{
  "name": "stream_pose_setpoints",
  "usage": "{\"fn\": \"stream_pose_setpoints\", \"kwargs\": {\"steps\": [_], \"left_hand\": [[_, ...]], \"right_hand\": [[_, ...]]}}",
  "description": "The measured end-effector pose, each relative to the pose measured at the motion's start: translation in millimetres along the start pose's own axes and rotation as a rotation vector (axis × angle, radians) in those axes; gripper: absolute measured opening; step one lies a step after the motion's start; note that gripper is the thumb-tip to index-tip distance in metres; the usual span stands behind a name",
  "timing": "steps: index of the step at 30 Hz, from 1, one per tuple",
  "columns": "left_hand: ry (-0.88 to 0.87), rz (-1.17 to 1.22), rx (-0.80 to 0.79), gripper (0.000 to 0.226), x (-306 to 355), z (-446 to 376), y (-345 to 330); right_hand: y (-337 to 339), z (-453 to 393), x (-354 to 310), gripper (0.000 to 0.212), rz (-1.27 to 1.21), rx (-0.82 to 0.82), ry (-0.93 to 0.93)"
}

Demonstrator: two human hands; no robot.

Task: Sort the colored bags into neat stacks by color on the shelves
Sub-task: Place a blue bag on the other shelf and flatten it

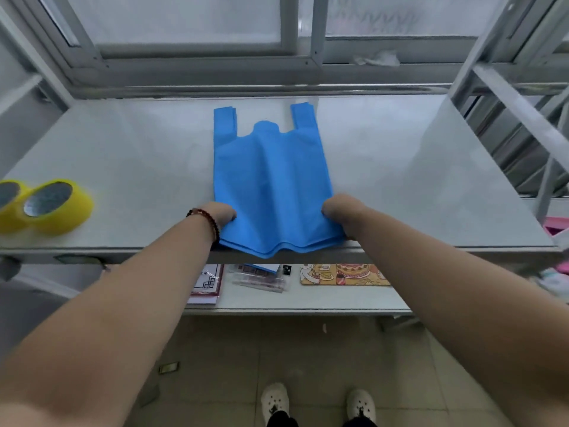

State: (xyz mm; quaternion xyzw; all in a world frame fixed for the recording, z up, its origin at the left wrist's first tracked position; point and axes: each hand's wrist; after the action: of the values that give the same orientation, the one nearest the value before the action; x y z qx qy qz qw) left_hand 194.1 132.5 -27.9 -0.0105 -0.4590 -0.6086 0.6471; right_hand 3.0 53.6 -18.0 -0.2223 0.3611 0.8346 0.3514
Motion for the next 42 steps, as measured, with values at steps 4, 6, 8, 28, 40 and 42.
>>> {"fn": "stream_pose_setpoints", "kwargs": {"steps": [4,6,8,28,40,42], "left_hand": [[0.000,0.319,0.003,0.044,-10,-4,-19],[-0.033,0.359,0.041,0.040,-4,2,-33],[-0.096,0.334,0.081,0.044,2,7,-45],[0.381,0.867,-0.392,0.008,-13,98,-113],[0.296,0.749,-0.493,0.012,-4,94,-88],[0.241,0.578,-0.632,0.053,4,83,-64]], "right_hand": [[18,-9,22,0.029,0.058,0.167,0.176],[32,-16,34,0.024,0.050,0.219,0.204],[46,-20,46,0.026,0.095,0.252,0.232],[149,12,123,0.011,-0.388,-0.285,-0.121],[142,22,121,0.016,-0.266,-0.353,0.027],[150,17,110,0.011,-0.166,-0.337,0.030]]}}
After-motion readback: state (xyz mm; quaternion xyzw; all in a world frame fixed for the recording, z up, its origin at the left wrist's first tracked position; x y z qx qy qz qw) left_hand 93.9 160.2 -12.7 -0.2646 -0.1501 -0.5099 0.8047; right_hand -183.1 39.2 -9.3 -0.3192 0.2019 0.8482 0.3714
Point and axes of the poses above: each hand's wrist, its own z-axis away from the middle knuckle, its own y-axis out of the back of the hand, x = y × z, and after that the axes turned 2 degrees about -y, right-handed
